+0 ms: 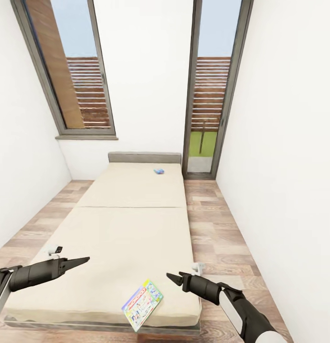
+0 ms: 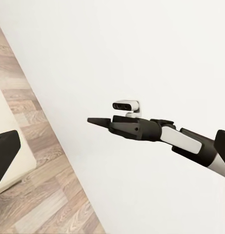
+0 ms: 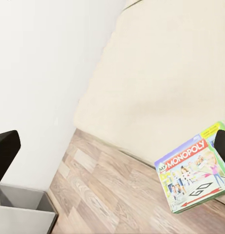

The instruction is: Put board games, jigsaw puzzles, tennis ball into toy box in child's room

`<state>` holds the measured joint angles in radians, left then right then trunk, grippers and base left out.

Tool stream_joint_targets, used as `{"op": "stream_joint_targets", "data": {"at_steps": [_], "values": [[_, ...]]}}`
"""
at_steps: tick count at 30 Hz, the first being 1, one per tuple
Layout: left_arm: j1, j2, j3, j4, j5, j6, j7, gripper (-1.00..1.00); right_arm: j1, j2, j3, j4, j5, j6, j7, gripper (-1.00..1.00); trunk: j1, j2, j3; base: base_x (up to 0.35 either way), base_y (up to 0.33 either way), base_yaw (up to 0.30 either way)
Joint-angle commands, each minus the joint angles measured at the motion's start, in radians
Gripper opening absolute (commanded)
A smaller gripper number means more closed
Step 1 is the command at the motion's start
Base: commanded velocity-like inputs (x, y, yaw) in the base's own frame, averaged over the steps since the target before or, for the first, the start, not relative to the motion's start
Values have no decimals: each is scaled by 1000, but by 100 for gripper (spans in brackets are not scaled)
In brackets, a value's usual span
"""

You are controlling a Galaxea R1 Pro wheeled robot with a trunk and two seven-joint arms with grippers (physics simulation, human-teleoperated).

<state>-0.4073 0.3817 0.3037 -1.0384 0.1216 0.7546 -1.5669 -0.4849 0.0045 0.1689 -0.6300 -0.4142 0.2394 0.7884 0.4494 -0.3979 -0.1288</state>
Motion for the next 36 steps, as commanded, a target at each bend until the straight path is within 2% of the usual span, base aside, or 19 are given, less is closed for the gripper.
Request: {"op": "stream_joint_targets", "data": {"at_steps": [1,3,10,13,17,19,23,26,30,36], "values": [[-1,-1,-2,0,0,13,-4,100,0,-2,1,0,-12,10,1,100,1,-2,-2,0,-4,-14],[-1,-3,-3,0,0,14,-3,100,-1,-4,1,0,-12,9,1,100,1,-2,-2,0,-3,-10],[-1,-6,-2,32,0,19,20,100,-1,-12,1,-4,-15,13,7,100,27,-51,-24,0,-1,-3],[-1,-6,1,65,0,21,64,100,-1,-13,1,-5,-17,15,8,100,39,-72,-33,0,0,0],[-7,-2,5,106,0,65,155,100,-1,-14,-6,-5,-27,18,7,100,54,-100,-46,0,0,0],[-9,-1,6,113,0,88,187,100,-1,-15,-20,-5,-35,19,7,100,62,-114,-52,0,0,0],[-12,-1,5,123,0,136,267,100,-1,-21,-93,-5,-68,24,8,100,77,-142,-65,0,0,0],[-13,-3,4,125,-1,146,290,100,-1,-31,-127,-4,-79,26,9,100,89,-163,-74,0,0,0],[-13,-6,3,125,-1,151,304,100,-1,-49,-147,-4,-85,27,13,100,104,-191,-86,-88,0,0],[-13,-8,4,128,-1,152,310,100,0,-57,-153,-4,-90,29,26,100,127,-233,-105,-144,0,0]]}}
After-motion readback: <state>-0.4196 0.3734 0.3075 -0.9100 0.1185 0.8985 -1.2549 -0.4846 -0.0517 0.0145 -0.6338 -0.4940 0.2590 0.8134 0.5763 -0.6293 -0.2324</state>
